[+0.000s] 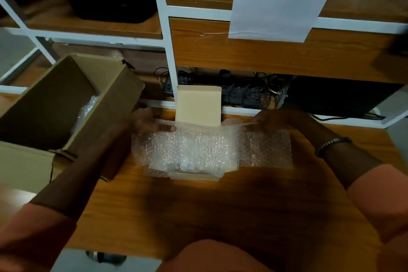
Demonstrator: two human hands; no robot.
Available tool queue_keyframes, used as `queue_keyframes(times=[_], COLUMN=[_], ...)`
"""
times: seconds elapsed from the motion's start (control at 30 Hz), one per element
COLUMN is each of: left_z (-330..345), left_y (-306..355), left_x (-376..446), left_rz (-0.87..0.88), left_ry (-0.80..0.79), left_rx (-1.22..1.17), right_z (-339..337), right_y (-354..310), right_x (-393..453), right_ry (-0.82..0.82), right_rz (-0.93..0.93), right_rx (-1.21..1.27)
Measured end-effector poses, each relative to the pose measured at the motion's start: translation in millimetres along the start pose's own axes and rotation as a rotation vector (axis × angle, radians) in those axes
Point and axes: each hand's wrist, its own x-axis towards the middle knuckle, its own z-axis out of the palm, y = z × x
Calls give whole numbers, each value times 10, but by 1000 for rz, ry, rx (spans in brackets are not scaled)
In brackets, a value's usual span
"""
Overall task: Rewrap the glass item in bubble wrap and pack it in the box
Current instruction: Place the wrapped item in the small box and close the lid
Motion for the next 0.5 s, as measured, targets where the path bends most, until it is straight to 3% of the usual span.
queue_keyframes(times=[0.17, 0.27, 0.37, 0.5], left_z=[179, 347, 601, 969], left_y=[-123, -157, 0, 162], left_x=[50, -11, -94, -91], left_rz=[75, 163, 386, 473], left_ry=[148, 392, 568, 454], left_rx=[26, 200, 301, 414], right_z=[56, 78, 281, 848], right_y=[-19, -222, -605, -1026], right_x=[171, 92, -80, 46], right_ry=[92, 338, 578, 454], right_rz=[15, -28, -243, -392], right_rx=[-173, -301, -113, -298])
